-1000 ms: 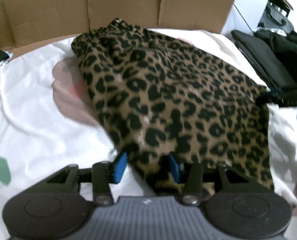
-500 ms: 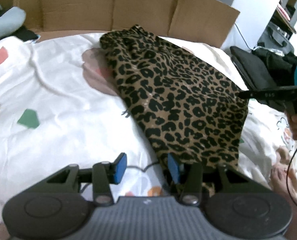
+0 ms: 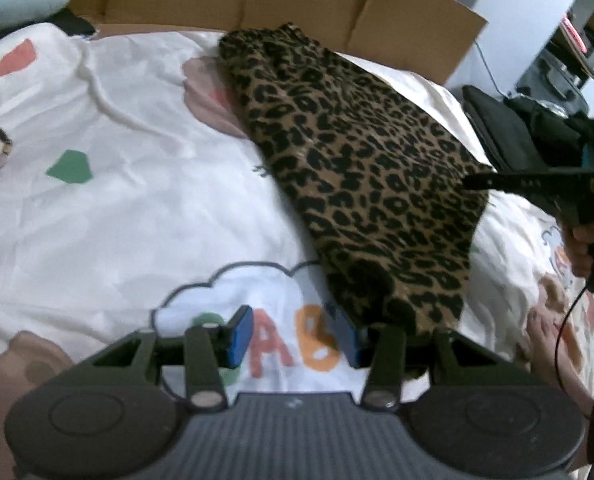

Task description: Fold clothes

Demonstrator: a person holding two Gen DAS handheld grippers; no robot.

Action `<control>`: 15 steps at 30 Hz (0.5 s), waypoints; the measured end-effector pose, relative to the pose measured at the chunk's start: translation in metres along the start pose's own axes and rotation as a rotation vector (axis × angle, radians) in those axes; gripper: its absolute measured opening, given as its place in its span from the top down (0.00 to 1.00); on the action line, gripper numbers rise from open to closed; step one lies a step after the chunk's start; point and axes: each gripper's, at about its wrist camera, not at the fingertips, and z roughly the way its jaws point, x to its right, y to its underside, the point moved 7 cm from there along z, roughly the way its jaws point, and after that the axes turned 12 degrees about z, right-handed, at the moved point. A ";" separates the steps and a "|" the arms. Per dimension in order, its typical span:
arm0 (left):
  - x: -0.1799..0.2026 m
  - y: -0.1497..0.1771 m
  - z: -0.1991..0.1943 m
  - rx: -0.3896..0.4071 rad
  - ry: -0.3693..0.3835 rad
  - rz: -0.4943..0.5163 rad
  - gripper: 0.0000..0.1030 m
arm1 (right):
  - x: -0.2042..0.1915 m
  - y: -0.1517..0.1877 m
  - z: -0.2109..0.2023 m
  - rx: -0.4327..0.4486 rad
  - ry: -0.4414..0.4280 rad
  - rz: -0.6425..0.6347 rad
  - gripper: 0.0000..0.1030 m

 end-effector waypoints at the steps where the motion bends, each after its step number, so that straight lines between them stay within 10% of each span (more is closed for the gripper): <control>1: 0.004 0.002 0.002 -0.005 0.004 0.011 0.54 | -0.003 0.002 -0.001 -0.004 -0.009 -0.005 0.63; 15: 0.028 0.003 0.025 -0.022 0.034 0.074 0.56 | -0.060 0.036 -0.024 -0.120 -0.197 -0.085 0.63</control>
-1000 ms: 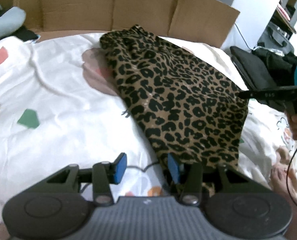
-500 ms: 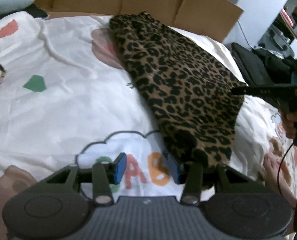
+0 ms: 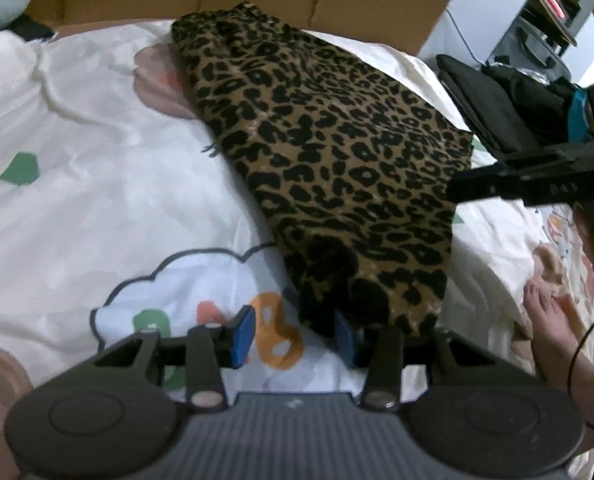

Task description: Fold clothes

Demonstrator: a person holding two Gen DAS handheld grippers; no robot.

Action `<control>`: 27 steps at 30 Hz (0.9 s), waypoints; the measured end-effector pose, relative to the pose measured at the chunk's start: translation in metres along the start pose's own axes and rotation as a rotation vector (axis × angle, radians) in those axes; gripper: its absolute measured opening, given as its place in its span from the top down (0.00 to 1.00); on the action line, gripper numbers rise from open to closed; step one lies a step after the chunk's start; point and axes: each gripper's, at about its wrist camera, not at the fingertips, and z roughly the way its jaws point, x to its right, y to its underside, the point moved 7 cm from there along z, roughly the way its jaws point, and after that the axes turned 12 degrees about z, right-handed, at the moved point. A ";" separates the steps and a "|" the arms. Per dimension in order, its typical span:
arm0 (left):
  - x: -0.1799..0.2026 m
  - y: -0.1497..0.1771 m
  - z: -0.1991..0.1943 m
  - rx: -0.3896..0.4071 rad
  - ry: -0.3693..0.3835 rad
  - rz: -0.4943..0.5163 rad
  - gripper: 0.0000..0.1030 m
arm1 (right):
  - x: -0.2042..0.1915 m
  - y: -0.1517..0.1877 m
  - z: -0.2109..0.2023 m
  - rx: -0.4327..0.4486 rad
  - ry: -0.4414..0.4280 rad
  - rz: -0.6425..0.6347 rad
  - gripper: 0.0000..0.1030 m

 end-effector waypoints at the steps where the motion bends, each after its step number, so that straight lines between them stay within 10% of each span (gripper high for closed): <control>1: 0.001 -0.001 0.001 0.001 0.000 0.007 0.56 | -0.004 0.002 -0.001 -0.008 -0.014 -0.005 0.63; 27: 0.008 -0.025 -0.008 0.092 0.122 -0.121 0.47 | -0.094 0.061 0.011 -0.186 -0.299 -0.115 0.62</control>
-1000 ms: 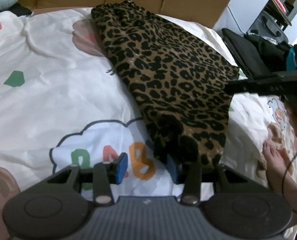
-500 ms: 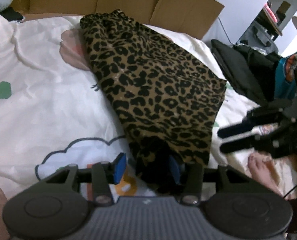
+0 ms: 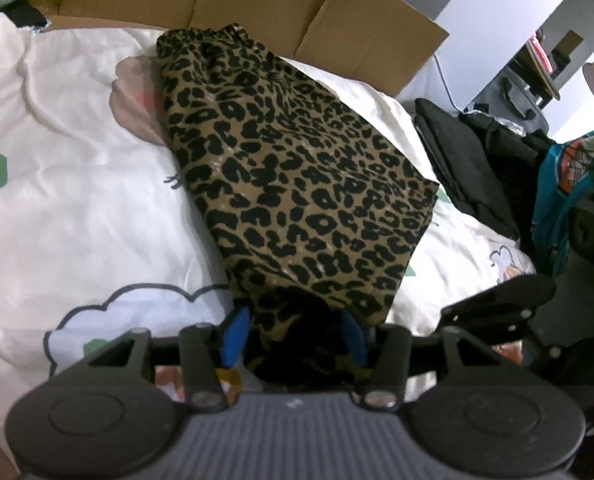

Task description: Fold clothes

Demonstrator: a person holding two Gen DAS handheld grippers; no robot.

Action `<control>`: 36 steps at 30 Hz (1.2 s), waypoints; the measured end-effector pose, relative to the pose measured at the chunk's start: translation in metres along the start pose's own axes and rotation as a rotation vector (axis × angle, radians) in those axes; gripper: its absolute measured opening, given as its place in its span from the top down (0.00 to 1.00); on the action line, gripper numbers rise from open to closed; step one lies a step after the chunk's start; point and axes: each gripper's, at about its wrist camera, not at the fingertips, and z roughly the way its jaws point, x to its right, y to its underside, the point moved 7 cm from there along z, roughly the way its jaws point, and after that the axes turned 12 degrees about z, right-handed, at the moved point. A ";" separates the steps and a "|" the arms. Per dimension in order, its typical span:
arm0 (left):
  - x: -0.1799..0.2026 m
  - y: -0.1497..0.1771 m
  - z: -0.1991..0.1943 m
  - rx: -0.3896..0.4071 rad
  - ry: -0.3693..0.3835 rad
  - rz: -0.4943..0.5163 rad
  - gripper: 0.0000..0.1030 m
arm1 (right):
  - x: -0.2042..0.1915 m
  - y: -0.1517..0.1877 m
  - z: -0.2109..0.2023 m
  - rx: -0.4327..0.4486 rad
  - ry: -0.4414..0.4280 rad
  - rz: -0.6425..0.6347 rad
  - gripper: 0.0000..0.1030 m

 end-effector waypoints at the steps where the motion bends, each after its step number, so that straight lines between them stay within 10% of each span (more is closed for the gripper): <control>1: 0.000 0.000 0.001 -0.001 0.002 -0.006 0.47 | -0.001 0.000 0.002 -0.001 -0.007 0.006 0.62; 24: -0.041 0.020 -0.025 -0.002 -0.062 -0.061 0.47 | -0.006 0.000 0.018 -0.005 0.014 0.106 0.62; 36: -0.016 0.025 -0.022 -0.006 0.029 0.008 0.47 | -0.006 -0.015 0.003 0.096 0.048 0.109 0.62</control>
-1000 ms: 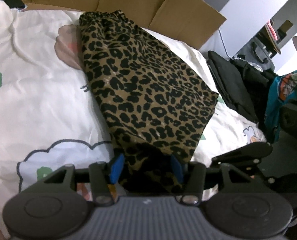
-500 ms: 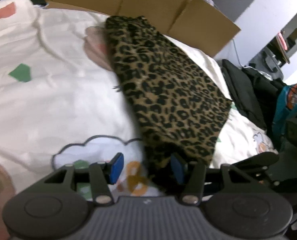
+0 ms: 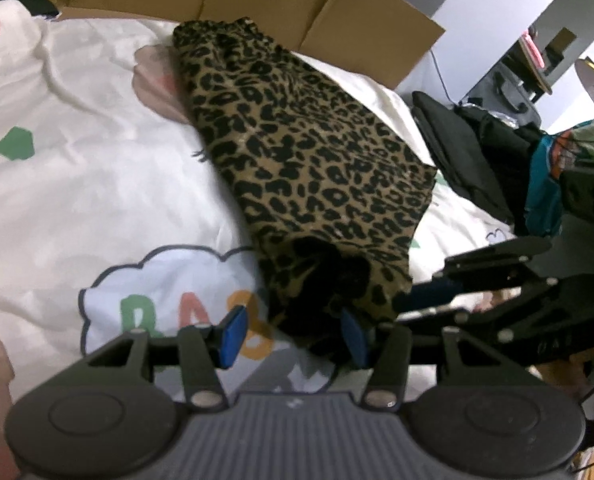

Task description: Fold clothes

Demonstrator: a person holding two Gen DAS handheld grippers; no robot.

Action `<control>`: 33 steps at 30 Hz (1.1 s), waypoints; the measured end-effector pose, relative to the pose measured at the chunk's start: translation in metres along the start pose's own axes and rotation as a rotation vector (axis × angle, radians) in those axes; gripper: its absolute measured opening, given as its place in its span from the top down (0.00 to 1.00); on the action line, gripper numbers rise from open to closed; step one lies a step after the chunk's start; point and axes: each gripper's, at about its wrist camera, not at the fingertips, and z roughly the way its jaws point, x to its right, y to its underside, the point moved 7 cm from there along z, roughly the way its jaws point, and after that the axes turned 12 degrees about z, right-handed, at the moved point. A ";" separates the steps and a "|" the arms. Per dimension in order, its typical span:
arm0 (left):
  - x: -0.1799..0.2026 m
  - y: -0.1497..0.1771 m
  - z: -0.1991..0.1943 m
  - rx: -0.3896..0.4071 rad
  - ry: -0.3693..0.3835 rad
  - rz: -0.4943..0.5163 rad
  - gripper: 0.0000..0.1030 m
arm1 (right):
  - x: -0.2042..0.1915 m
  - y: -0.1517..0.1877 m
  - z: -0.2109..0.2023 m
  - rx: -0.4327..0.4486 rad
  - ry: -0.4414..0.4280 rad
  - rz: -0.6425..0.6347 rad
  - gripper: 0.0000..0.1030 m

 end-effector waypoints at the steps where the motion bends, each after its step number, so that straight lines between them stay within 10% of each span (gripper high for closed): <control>1: 0.001 -0.001 0.000 0.004 0.004 -0.003 0.47 | 0.000 -0.002 -0.003 0.014 0.002 0.000 0.62; 17: -0.019 0.004 -0.003 0.000 -0.035 -0.045 0.48 | 0.000 0.003 0.012 -0.013 0.052 -0.096 0.62; 21: -0.017 0.007 0.001 -0.027 -0.053 0.008 0.48 | -0.004 0.000 0.010 -0.018 0.028 -0.126 0.98; 33: -0.003 -0.003 0.021 -0.017 -0.038 0.032 0.47 | -0.001 -0.032 -0.018 0.037 -0.058 -0.026 1.00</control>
